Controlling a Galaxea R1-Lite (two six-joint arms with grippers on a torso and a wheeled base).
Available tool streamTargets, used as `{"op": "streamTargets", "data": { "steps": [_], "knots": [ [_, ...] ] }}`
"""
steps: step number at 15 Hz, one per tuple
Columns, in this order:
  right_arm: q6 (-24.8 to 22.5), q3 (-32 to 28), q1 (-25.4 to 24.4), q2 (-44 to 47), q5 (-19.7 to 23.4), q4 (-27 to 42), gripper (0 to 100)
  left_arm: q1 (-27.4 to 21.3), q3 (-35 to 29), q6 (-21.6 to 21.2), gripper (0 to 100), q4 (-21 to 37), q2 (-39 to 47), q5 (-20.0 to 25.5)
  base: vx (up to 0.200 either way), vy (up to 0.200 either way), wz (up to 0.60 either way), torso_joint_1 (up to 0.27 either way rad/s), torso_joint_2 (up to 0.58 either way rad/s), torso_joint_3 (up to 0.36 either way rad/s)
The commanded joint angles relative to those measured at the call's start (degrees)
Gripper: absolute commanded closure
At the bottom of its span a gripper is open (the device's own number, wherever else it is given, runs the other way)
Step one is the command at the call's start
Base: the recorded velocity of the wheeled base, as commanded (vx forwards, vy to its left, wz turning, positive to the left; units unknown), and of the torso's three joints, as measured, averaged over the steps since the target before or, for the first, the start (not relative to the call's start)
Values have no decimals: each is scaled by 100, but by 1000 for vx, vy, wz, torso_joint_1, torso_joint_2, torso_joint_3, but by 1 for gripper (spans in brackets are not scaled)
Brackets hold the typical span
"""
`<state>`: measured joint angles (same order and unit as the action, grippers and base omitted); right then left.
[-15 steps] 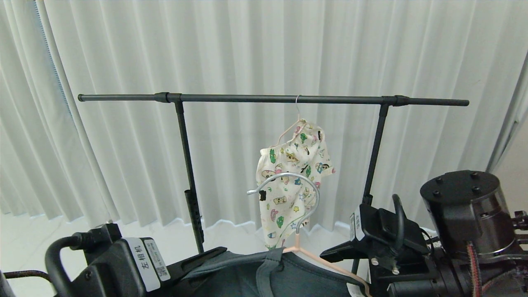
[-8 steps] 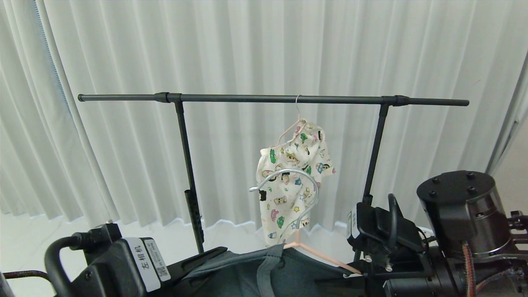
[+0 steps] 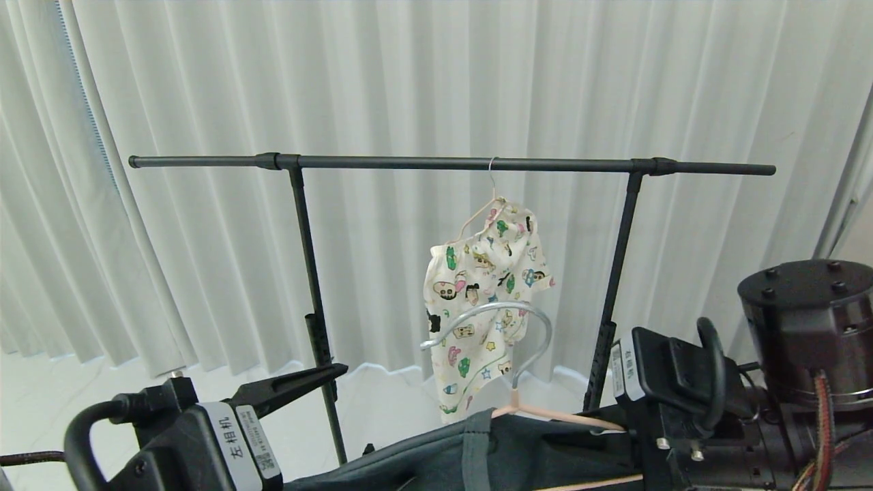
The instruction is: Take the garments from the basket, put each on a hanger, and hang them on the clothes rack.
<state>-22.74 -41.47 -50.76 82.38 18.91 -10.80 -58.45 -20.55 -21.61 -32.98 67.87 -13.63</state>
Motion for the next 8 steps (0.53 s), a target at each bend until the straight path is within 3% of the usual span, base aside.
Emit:
{"op": "streamTargets", "data": {
  "steps": [1,8],
  "knots": [
    [-126,25,207,-240,8,25,100,1,-10,-1,0,2,-10,1,0,0,0,0,0,0],
    [-179,-28,1139,-258,-36,359,100,1,43,-1,0,2,-335,1,0,0,0,0,0,0]
  ]
}}
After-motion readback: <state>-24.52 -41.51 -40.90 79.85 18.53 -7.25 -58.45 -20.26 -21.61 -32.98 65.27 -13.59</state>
